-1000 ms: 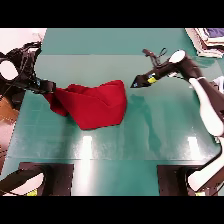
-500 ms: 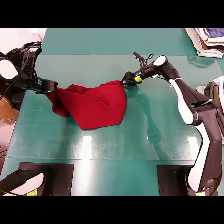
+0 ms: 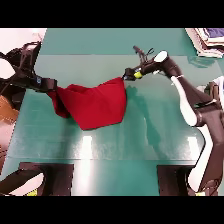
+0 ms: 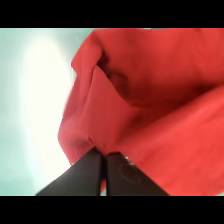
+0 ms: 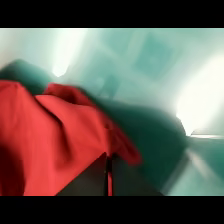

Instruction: Fold the shirts.

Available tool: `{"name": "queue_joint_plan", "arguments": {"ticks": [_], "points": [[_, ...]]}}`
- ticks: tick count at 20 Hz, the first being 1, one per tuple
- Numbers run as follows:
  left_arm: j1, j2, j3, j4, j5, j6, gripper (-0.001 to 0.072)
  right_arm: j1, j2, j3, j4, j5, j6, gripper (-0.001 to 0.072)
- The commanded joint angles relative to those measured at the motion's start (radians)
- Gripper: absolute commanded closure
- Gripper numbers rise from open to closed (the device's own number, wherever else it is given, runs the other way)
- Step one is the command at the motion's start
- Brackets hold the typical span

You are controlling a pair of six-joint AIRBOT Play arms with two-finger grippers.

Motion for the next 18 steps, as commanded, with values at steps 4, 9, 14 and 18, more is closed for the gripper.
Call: {"name": "queue_joint_plan", "arguments": {"ticks": [4,9,14,18], "points": [[0.001,0.190,0.301,0.046,0.009,0.002,0.0682,-0.114,0.440,0.001,-0.233,0.006,-0.003,0.0700],[0.001,0.280,0.573,-0.048,0.004,0.002,0.0682,-0.139,0.790,0.001,-0.363,0.006,-0.003,0.0701],[0.001,0.280,0.725,-0.272,-0.035,0.017,0.0682,-0.139,1.006,0.001,-0.437,0.045,-0.002,0.0701],[0.001,0.269,0.708,-0.316,-0.177,0.037,0.0682,-0.137,1.089,-0.081,-0.435,0.145,0.021,0.0700]]}}
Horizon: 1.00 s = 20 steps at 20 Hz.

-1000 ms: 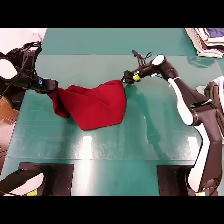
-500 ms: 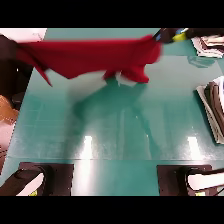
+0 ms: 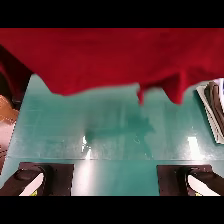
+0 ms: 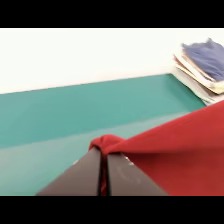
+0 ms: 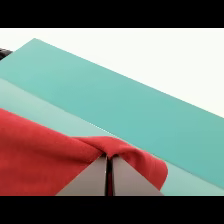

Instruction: Fold the shirts.

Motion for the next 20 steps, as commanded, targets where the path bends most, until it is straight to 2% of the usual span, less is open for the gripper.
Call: {"name": "queue_joint_plan", "arguments": {"ticks": [1,5,8,10,12,16,20], "points": [[0.001,-0.015,-0.027,-0.065,-0.148,0.014,0.0682,0.002,0.087,-0.116,-0.018,0.103,0.040,0.0700],[0.001,-0.023,-0.350,-0.047,-0.257,0.043,0.0682,0.002,0.100,-0.485,-0.011,0.216,0.089,0.0700],[0.001,-0.023,-0.710,-0.043,-0.183,0.080,0.0682,-0.002,0.097,-0.796,-0.012,0.078,0.087,0.0700],[0.001,-0.023,-0.948,-0.043,-0.003,0.108,0.0682,-0.002,0.072,-0.941,-0.012,-0.066,0.088,0.0700],[0.001,-0.024,-1.110,-0.043,0.213,0.119,0.0682,-0.001,0.016,-0.991,-0.010,-0.190,0.088,0.0700],[0.001,-0.025,-1.139,-0.043,0.561,0.117,0.0682,-0.001,-0.143,-0.888,-0.010,-0.315,0.088,0.0699],[0.001,-0.040,-1.135,-0.013,0.746,0.117,0.0682,-0.001,-0.296,-0.716,-0.010,-0.324,0.089,0.0699]]}}
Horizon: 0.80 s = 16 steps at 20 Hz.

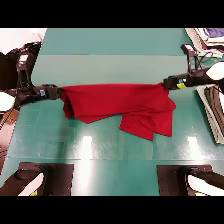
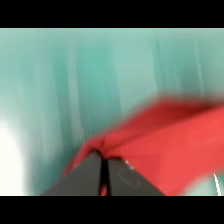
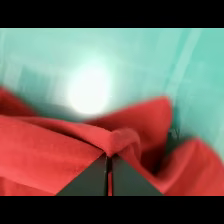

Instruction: Fold the shirts.

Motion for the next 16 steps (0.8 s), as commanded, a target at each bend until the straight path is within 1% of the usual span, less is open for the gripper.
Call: {"name": "queue_joint_plan", "arguments": {"ticks": [1,6,9,10,11,12,13,14,16], "points": [[0.001,-0.035,-0.018,0.043,0.219,0.002,0.0682,0.000,-0.130,0.130,-0.003,-0.042,0.002,0.0698],[0.001,-0.245,0.030,0.046,0.285,0.002,0.0682,0.000,-0.245,0.284,-0.003,-0.036,0.005,0.0697],[0.001,-0.364,0.148,0.044,0.257,-0.008,0.0681,0.000,-0.288,0.337,-0.003,-0.053,0.005,0.0696],[0.001,-0.390,0.189,0.044,0.235,-0.009,0.0680,0.000,-0.303,0.356,-0.003,-0.054,0.005,0.0670],[0.001,-0.402,0.219,0.045,0.219,-0.007,0.0679,-0.001,-0.316,0.375,-0.003,-0.051,0.005,0.0499],[0.001,-0.404,0.245,0.046,0.203,-0.005,0.0485,-0.002,-0.326,0.397,-0.003,-0.040,0.005,0.0329],[0.001,-0.403,0.270,0.047,0.181,-0.005,0.0201,-0.009,-0.330,0.416,-0.003,-0.023,0.005,0.0320],[0.001,-0.403,0.304,0.064,0.135,-0.005,0.0112,-0.012,-0.330,0.434,-0.003,-0.008,0.005,0.0323],[0.001,-0.403,0.373,0.116,0.006,-0.005,0.0102,-0.035,-0.330,0.476,-0.003,0.063,0.005,0.0325]]}}
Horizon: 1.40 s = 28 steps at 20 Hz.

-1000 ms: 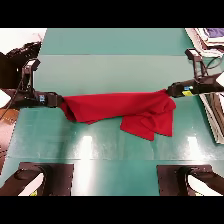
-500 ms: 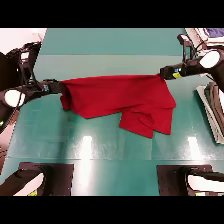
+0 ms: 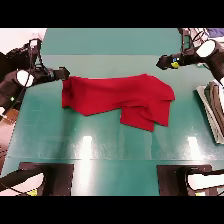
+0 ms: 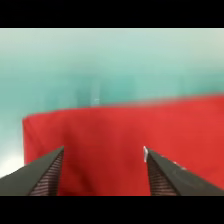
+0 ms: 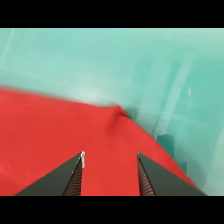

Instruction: Fold the shirts.

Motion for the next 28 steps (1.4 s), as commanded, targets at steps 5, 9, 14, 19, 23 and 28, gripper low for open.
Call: {"name": "queue_joint_plan", "arguments": {"ticks": [5,9,14,19,23,28], "points": [[0.046,-0.011,0.114,0.005,-0.524,-0.024,0.0107,-0.082,0.022,0.058,0.007,0.344,-0.058,0.0326],[0.043,0.024,-0.124,-0.207,-0.528,-0.027,0.0106,-0.142,0.185,-0.183,0.140,0.299,-0.097,0.0326],[0.043,0.037,-0.388,-0.407,-0.362,-0.004,0.0106,-0.180,0.353,-0.389,0.180,0.234,-0.120,0.0325],[0.035,0.027,-0.420,-0.497,-0.210,-0.001,0.0107,-0.180,0.397,-0.417,0.185,0.205,-0.119,0.0325],[-0.029,-0.017,-0.417,-0.515,-0.135,-0.001,0.0107,-0.179,0.397,-0.417,0.187,0.209,-0.119,0.0326],[-0.036,-0.008,-0.416,-0.525,-0.188,0.000,0.0676,-0.183,0.397,-0.417,0.183,0.215,-0.119,0.0325]]}}
